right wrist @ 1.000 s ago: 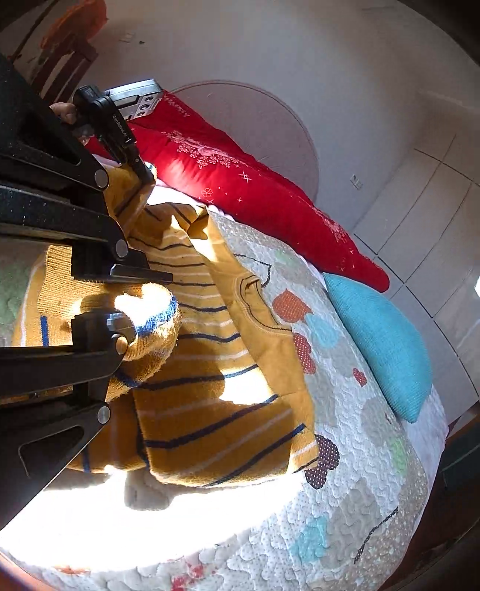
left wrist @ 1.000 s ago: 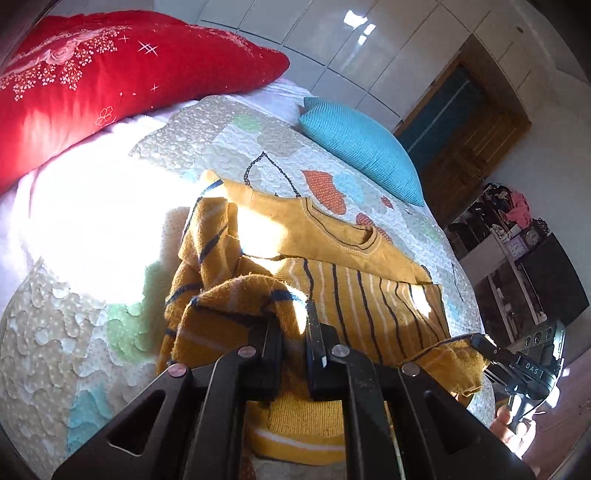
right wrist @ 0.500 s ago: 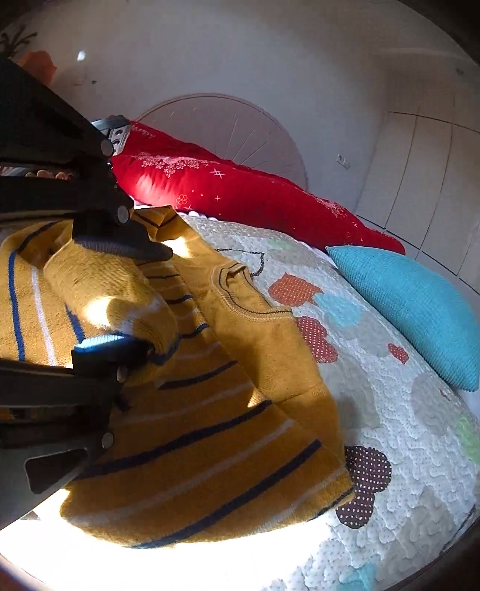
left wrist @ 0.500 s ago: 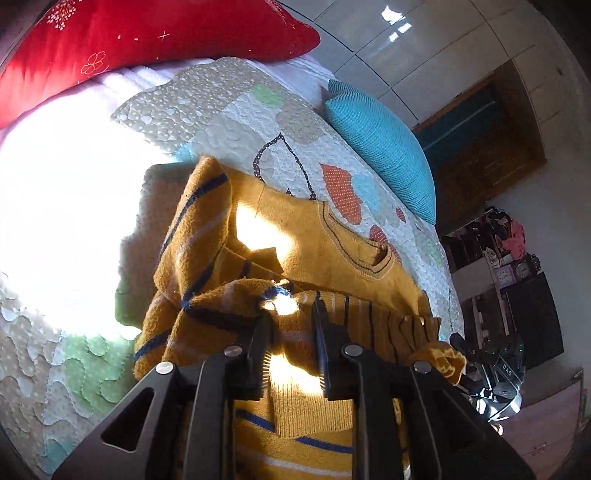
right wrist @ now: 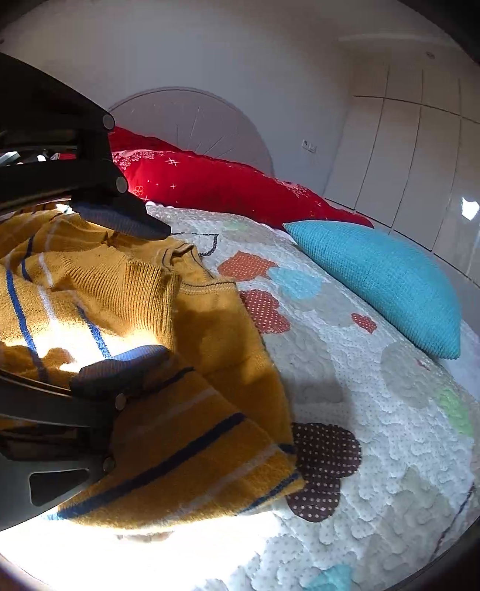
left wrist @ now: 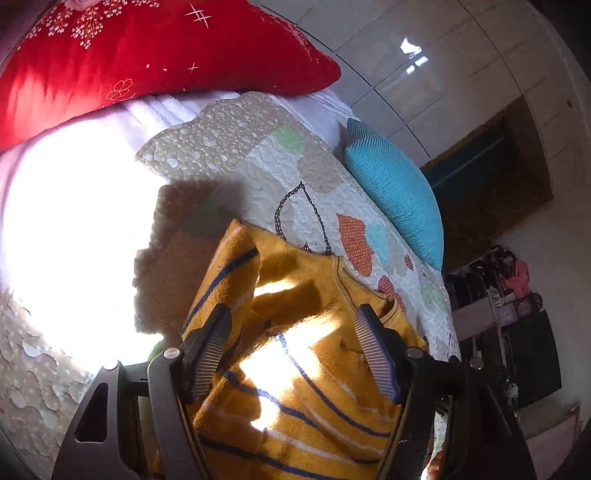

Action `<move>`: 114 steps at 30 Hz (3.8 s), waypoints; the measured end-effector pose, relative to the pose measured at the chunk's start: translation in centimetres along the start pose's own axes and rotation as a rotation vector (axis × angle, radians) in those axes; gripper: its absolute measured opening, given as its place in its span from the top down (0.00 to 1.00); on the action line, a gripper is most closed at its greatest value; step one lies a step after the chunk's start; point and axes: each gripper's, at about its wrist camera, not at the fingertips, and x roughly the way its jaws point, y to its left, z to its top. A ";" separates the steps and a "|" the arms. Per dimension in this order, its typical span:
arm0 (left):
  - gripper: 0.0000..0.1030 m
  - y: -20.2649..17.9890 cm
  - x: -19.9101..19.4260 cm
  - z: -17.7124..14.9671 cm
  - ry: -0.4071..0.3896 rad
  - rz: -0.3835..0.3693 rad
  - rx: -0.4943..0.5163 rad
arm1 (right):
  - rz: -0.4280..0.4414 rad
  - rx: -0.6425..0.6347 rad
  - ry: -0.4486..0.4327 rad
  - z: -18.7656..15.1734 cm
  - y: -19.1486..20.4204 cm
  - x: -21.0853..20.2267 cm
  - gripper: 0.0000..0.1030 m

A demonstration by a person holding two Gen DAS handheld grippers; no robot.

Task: Fold small clothes

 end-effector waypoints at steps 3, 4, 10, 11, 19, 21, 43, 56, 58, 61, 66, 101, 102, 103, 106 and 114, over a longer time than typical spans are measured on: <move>0.32 -0.9 -0.8 -1.8 0.013 0.074 0.123 | -0.066 -0.082 -0.048 -0.4 1.1 -2.7 0.36; 0.32 -1.1 -1.0 -2.6 0.017 0.100 0.167 | -0.094 -0.117 -0.052 -0.8 1.5 -3.6 0.36; 0.32 -1.7 -1.2 -7.3 0.022 0.306 0.389 | -0.254 -0.398 0.047 -7.1 3.6 -5.4 0.57; 0.32 -1.3 -0.7 -7.7 0.019 0.374 0.417 | -0.298 -0.442 0.076 -8.3 3.4 -5.1 0.62; 0.29 2.2 -2.7 -7.3 -0.013 0.484 0.359 | -0.550 -0.482 -0.009 -8.9 1.8 -6.0 0.80; 0.29 2.5 -3.9 -7.9 -0.025 0.465 0.338 | -0.483 -0.554 -0.022 -9.6 4.6 -6.2 0.80; 0.22 4.9 -10.6 -14.6 -0.077 0.527 0.370 | -0.473 -0.855 0.360 -18.5 21.0 27.6 0.80; 0.22 1.7 -10.9 -16.2 -0.095 0.550 0.471 | -0.350 -0.778 0.228 -16.1 18.2 10.5 0.61; 0.21 1.0 -10.8 -16.5 -0.098 0.548 0.491 | -0.377 -0.734 0.188 -14.9 15.4 7.0 0.61; 0.20 0.3 -10.6 -16.7 -0.095 0.539 0.506 | -0.450 -0.639 0.144 -12.9 10.0 2.5 0.60; 0.20 -0.4 -9.9 -17.1 -0.079 0.539 0.522 | -0.464 -0.414 0.085 -9.4 1.4 -3.4 0.66; 0.17 -0.8 3.7 -6.9 0.034 0.374 0.374 | -0.507 -0.536 0.067 -5.7 4.6 4.7 0.68; 0.15 0.1 4.3 -6.7 0.050 0.361 0.348 | -0.534 -0.533 0.066 -5.1 3.9 5.5 0.71; 0.09 0.8 4.6 -6.4 0.053 0.335 0.319 | -0.535 -0.529 0.053 -4.5 3.4 6.0 0.72; 0.06 1.4 4.6 -6.3 0.028 0.312 0.308 | -0.514 -0.494 0.008 -3.0 2.4 6.4 0.72; 0.00 1.4 5.1 -6.9 -0.019 0.315 0.332 | -0.269 -0.305 -0.025 -1.2 -1.2 4.8 0.72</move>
